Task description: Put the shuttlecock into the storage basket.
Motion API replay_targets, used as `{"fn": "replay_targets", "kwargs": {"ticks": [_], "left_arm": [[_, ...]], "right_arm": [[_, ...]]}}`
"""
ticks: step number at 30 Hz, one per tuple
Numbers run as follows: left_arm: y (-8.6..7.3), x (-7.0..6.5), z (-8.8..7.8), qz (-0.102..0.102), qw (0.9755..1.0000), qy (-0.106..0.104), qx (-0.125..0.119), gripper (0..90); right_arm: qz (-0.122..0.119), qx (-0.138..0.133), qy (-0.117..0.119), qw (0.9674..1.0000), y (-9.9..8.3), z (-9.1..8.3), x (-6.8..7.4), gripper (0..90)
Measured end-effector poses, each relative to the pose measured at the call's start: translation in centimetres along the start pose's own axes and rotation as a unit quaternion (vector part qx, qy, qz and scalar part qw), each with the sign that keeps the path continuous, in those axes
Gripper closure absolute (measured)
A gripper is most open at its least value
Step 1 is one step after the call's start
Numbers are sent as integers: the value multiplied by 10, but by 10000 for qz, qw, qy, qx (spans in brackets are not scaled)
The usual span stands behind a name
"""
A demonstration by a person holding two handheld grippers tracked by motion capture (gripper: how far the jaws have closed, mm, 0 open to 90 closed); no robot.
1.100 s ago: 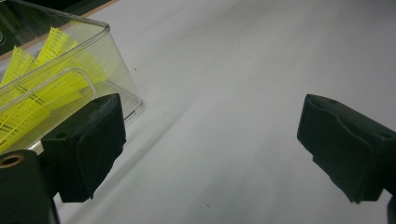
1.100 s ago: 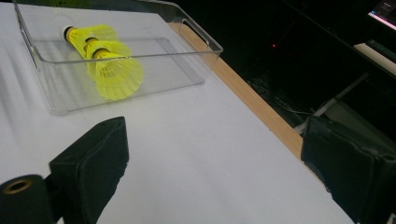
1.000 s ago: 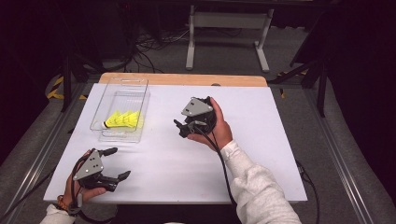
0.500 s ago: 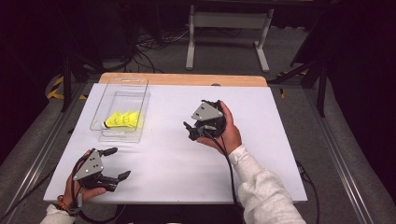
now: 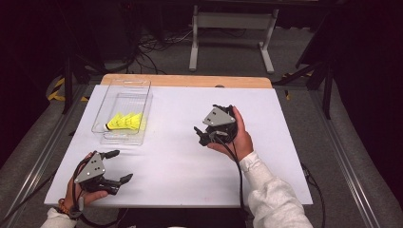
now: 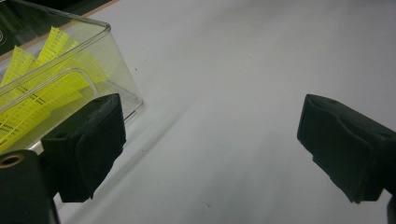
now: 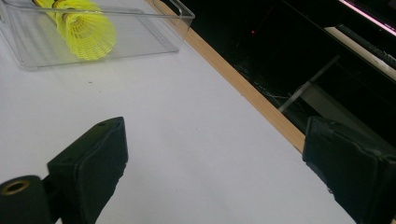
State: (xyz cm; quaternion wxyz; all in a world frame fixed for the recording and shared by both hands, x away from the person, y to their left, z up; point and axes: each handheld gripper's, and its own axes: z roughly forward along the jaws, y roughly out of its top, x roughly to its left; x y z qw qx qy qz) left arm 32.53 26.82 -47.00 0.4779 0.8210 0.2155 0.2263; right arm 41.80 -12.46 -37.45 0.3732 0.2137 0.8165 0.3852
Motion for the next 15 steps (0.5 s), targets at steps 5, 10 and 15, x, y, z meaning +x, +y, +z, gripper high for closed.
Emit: {"fn": "replay_targets", "kwargs": {"ticks": [5,10,15], "left_arm": [[0,0,0,-12,10000,7,9,89],[0,-1,1,1,10000,0,36,89],[0,0,1,-20,10000,3,17,89]], "right_arm": [[-58,10,-70,10000,-7,-8,-1,76],[-44,22,-87,10000,-14,-14,0,75],[-15,69,-96,9999,-23,-18,1,74]]}}
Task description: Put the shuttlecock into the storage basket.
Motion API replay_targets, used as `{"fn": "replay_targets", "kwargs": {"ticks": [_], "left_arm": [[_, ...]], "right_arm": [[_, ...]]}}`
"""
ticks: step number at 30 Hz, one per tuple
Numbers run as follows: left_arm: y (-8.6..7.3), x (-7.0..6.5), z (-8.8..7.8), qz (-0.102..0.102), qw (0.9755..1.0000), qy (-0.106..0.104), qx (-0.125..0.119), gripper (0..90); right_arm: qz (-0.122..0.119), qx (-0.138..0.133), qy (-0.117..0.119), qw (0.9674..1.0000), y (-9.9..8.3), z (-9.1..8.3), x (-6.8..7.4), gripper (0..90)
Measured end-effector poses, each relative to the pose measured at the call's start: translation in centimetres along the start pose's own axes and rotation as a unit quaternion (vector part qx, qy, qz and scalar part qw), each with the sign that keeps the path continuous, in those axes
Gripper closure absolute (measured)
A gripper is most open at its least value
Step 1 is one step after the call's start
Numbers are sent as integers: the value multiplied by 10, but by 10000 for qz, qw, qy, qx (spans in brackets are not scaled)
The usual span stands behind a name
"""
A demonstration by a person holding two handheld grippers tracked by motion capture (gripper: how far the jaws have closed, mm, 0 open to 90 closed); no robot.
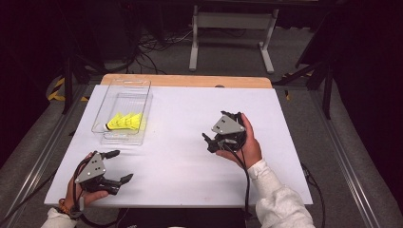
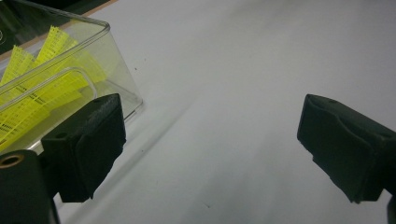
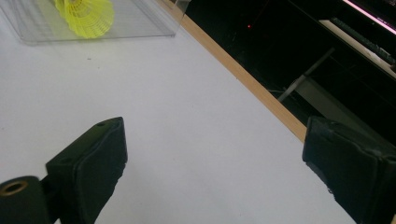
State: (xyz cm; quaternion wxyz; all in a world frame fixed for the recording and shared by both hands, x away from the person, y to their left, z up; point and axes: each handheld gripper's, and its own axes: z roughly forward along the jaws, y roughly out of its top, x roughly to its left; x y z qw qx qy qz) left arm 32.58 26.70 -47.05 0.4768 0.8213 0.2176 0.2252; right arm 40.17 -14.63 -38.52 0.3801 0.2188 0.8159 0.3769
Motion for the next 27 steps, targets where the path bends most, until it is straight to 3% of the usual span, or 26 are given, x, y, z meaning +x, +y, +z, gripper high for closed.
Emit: {"fn": "replay_targets", "kwargs": {"ticks": [11,27], "left_arm": [[0,0,1,-3,10000,19,14,89],[1,-2,4,2,10000,53,71,89]], "right_arm": [[-56,27,-4,10000,-21,-12,5,73],[252,-22,30,9997,-59,-29,5,72]]}}
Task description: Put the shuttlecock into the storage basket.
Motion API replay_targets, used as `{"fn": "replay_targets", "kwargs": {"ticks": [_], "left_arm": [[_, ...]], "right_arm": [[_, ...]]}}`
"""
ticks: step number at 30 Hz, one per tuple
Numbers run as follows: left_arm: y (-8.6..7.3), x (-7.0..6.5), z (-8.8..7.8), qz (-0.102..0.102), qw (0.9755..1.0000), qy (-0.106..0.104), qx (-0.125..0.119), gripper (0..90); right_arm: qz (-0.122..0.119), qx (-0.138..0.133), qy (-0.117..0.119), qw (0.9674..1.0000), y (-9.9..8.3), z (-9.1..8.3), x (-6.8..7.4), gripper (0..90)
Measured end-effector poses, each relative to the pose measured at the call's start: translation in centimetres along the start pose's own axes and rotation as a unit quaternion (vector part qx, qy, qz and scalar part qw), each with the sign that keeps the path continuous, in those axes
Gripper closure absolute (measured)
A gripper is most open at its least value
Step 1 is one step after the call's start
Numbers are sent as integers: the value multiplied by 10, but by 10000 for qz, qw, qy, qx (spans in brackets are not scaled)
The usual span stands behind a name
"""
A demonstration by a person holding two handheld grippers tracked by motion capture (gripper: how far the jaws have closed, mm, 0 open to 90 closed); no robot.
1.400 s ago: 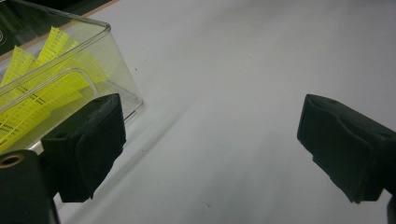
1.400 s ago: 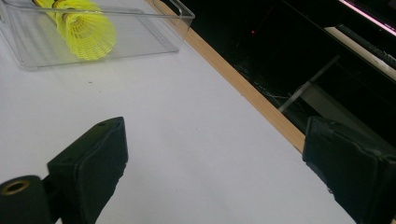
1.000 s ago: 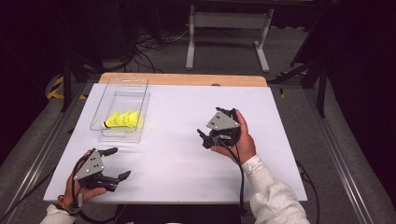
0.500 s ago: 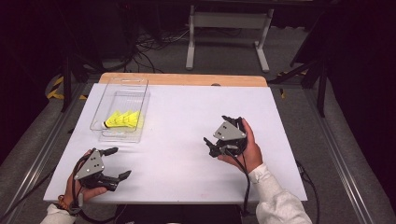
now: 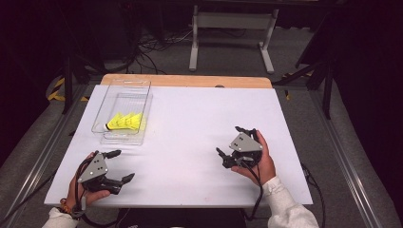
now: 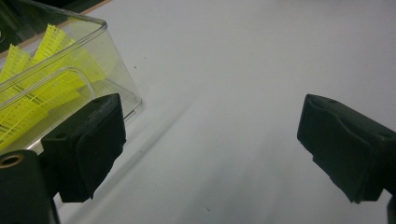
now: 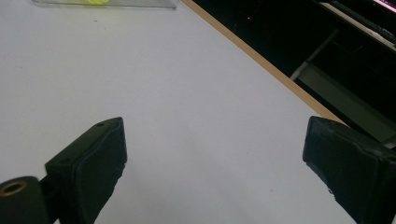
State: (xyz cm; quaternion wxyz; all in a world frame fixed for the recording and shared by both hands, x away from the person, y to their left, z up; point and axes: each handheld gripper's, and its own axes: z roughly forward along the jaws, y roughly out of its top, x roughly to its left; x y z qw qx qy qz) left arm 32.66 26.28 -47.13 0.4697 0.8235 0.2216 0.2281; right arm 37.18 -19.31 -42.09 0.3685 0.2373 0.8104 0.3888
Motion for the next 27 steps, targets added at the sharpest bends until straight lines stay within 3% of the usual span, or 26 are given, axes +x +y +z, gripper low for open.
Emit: {"fn": "replay_targets", "kwargs": {"ticks": [2,27], "left_arm": [[0,1,0,9,10000,10,5,89],[1,0,4,21,10000,29,52,88]], "right_arm": [[130,-57,28,9999,-7,-3,-2,72],[348,-111,13,9993,-45,-21,2,65]]}}
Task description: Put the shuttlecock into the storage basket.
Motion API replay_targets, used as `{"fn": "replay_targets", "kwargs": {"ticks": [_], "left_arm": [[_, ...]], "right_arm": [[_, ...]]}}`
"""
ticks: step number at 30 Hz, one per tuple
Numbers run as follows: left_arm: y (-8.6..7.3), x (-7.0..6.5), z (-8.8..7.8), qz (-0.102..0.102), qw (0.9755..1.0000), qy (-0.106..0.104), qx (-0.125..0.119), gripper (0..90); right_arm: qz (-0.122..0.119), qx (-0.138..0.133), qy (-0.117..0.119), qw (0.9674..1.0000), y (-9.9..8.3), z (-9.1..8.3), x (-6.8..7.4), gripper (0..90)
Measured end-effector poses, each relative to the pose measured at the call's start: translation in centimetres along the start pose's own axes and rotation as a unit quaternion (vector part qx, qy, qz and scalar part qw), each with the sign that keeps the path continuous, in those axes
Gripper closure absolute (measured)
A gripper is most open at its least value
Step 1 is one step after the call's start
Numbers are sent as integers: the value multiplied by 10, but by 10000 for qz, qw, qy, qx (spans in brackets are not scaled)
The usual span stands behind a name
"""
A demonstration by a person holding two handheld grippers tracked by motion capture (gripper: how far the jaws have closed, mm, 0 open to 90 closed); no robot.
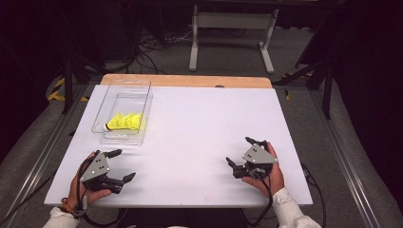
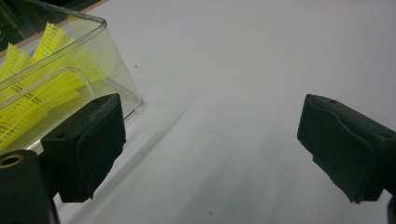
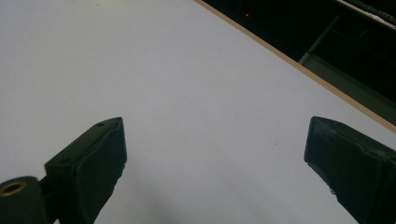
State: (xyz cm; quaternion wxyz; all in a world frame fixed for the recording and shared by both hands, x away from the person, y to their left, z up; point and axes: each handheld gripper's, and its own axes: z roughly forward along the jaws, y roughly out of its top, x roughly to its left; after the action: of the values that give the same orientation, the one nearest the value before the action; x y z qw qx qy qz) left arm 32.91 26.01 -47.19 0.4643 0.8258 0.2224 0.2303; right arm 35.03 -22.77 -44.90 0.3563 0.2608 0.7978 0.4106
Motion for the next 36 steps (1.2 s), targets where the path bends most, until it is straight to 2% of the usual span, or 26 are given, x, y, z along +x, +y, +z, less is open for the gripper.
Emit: {"fn": "replay_targets", "kwargs": {"ticks": [4,9,12,20,25,31,36], "left_arm": [[0,0,-1,6,10000,17,-10,85],[2,1,-3,-40,9998,112,-187,77],[5,0,-4,-37,9992,284,-288,68],[5,0,-3,-92,9990,314,-311,46],[5,-1,-2,-38,9992,299,-278,45],[6,-1,-3,-32,9989,260,-376,45],[8,-4,-3,69,9987,322,-381,45]], "right_arm": [[60,-4,-82,9999,-6,-4,1,61],[187,-199,-185,9995,-15,-15,4,60],[131,-160,-153,9997,-17,-15,5,59],[71,-130,-65,9999,-16,-12,8,59],[63,-63,-101,9999,-16,-10,9,59],[-17,-74,-117,9999,-14,-11,15,59],[-44,-122,-185,9997,-13,-13,17,60]]}}
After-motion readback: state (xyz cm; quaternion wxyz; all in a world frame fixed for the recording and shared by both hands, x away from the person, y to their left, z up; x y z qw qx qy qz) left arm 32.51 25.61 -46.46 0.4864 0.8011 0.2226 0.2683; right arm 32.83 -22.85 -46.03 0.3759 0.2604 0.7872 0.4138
